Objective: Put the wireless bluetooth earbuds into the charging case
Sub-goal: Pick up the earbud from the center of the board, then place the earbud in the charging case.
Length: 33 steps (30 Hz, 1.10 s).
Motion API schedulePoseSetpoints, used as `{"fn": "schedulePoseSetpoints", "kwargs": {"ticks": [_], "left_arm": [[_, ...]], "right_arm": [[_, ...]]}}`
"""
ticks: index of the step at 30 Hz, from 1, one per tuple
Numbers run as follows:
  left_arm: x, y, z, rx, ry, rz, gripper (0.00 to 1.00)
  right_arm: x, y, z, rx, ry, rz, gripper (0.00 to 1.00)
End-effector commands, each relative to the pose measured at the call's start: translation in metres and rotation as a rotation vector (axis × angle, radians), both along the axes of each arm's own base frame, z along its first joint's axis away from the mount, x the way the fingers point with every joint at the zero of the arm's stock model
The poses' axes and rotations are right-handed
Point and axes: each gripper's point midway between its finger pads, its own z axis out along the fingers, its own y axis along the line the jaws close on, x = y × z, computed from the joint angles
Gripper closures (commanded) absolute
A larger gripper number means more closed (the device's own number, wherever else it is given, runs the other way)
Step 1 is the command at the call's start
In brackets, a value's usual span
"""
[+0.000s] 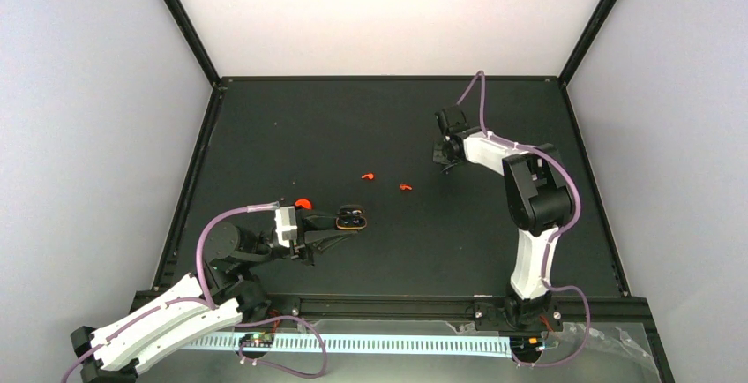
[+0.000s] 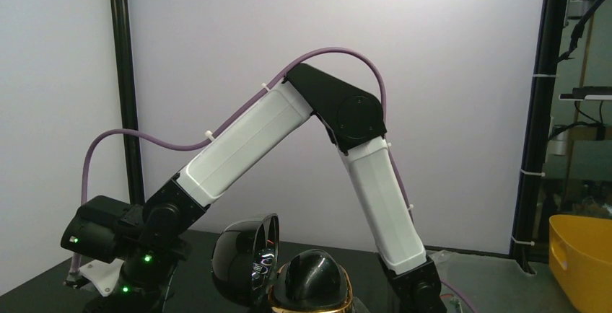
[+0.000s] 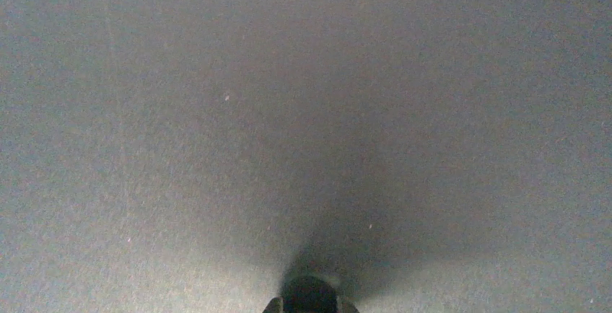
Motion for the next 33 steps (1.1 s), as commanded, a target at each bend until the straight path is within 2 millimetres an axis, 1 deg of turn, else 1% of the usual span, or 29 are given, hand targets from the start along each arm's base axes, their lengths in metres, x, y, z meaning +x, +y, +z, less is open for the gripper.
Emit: {"fn": "schedulePoseSetpoints", "kwargs": {"ticks": [1, 10, 16, 19, 21, 23, 24, 27, 28, 31, 33], "left_arm": [[-0.004, 0.004, 0.01, -0.035, -0.013, -0.008, 0.98], [-0.002, 0.004, 0.01, -0.034, -0.014, 0.004, 0.98], [0.001, 0.003, 0.01, -0.029, -0.013, 0.017, 0.98], [0.003, 0.004, 0.012, -0.034, -0.015, 0.027, 0.98], [0.005, 0.004, 0.014, -0.039, -0.019, 0.044, 0.98], [0.01, 0.006, 0.017, -0.044, -0.025, 0.073, 0.98], [0.014, 0.007, 0.019, -0.049, -0.026, 0.095, 0.98], [0.023, 0.009, 0.026, -0.077, -0.021, 0.146, 0.98], [0.026, 0.01, 0.027, -0.088, -0.018, 0.16, 0.98], [0.033, 0.009, 0.032, -0.125, -0.017, 0.184, 0.98], [0.037, 0.007, 0.036, -0.141, -0.021, 0.192, 0.98]], "right_arm": [[-0.02, 0.007, 0.002, 0.066, 0.037, 0.008, 0.87], [-0.022, 0.016, 0.044, 0.155, -0.047, 0.022, 0.87], [-0.029, 0.02, 0.066, 0.203, -0.091, 0.041, 0.87], [-0.033, 0.027, 0.087, 0.268, -0.138, 0.054, 0.87], [-0.039, 0.037, 0.108, 0.317, -0.172, 0.08, 0.87], [-0.047, 0.052, 0.142, 0.374, -0.25, 0.128, 0.87], [-0.054, 0.06, 0.169, 0.417, -0.314, 0.162, 0.87], [-0.079, 0.078, 0.228, 0.522, -0.458, 0.251, 0.87], [-0.088, 0.082, 0.245, 0.55, -0.498, 0.278, 0.87], [-0.116, 0.088, 0.294, 0.644, -0.614, 0.367, 0.86], [-0.136, 0.091, 0.322, 0.706, -0.68, 0.434, 0.86]]}}
